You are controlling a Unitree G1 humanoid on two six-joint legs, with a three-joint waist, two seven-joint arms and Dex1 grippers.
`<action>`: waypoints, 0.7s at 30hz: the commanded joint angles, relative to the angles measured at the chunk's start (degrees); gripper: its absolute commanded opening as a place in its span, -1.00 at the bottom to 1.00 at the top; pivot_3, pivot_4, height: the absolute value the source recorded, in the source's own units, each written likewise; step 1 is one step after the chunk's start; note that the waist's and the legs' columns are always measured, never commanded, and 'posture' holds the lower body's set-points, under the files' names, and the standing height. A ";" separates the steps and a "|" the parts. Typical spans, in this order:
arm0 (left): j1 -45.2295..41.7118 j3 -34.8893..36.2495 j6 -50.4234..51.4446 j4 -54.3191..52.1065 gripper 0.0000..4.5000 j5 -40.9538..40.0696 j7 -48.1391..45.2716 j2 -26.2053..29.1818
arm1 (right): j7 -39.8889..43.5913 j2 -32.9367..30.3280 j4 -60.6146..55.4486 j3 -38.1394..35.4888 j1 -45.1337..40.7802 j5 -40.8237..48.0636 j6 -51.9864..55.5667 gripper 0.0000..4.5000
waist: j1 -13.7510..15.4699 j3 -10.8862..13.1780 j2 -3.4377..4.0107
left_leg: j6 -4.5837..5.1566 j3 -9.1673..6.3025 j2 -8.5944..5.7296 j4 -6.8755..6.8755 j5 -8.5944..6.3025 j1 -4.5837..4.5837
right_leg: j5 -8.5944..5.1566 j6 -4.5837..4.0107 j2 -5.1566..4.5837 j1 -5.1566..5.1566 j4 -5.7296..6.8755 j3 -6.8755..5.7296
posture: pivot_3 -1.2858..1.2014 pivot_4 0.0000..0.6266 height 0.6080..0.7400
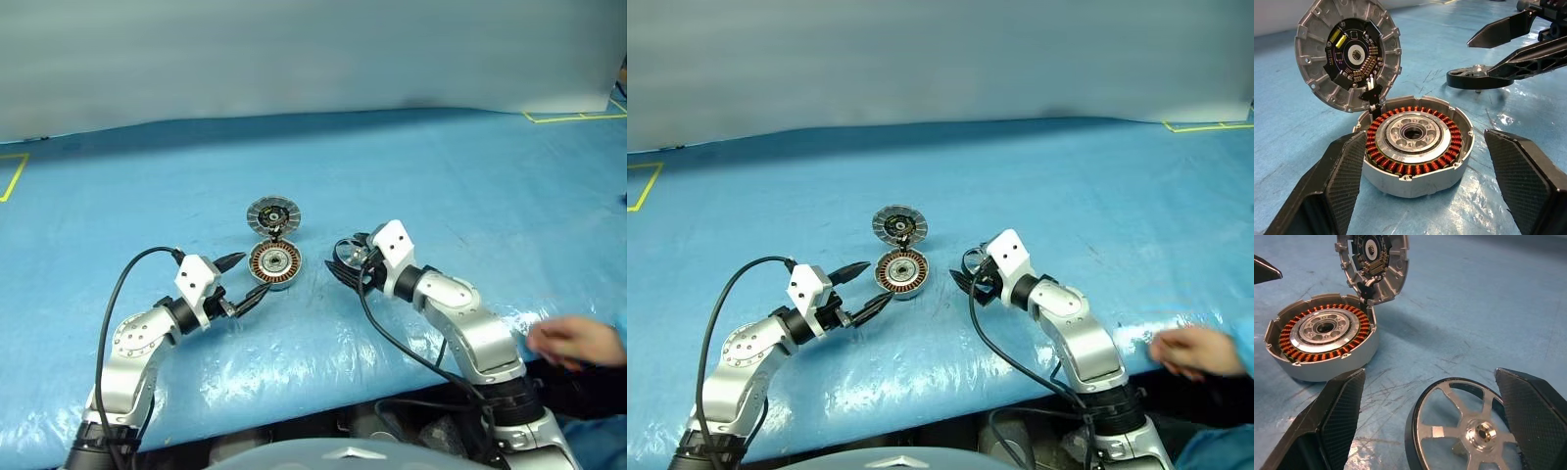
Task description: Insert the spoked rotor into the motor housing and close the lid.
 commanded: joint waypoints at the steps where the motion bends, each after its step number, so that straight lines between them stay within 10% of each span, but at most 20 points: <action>1: -0.80 0.14 -1.14 -0.59 0.84 0.08 0.33 -0.19 | 0.62 -1.72 -0.73 -1.37 -2.00 -0.58 -1.15 0.99 | 0.00 0.00 0.00 | 0.00 0.00 0.00 0.00 0.00 0.00 | 0.00 0.00 0.00 0.00 0.00 0.00 | 0.03 -0.52 1.00; 10: -1.57 -0.31 -0.75 -0.13 0.84 0.12 -0.24 0.06 | 17.68 -18.72 1.98 3.46 -10.02 -2.75 -0.58 0.99 | -0.07 0.00 0.00 | 0.05 0.01 -0.03 0.01 -0.03 0.00 | 0.00 0.00 -0.02 0.00 -0.02 0.01 | 0.03 -0.52 1.00; 21: -1.56 -1.32 -1.26 0.00 0.84 0.72 0.47 -1.04 | 26.11 -17.82 17.78 12.58 -23.54 -9.60 -4.70 0.99 | 0.06 0.00 0.00 | 0.10 0.05 -0.02 0.01 -0.05 -0.02 | 0.18 0.29 -0.02 0.00 -0.06 0.02 | 0.03 -0.52 1.00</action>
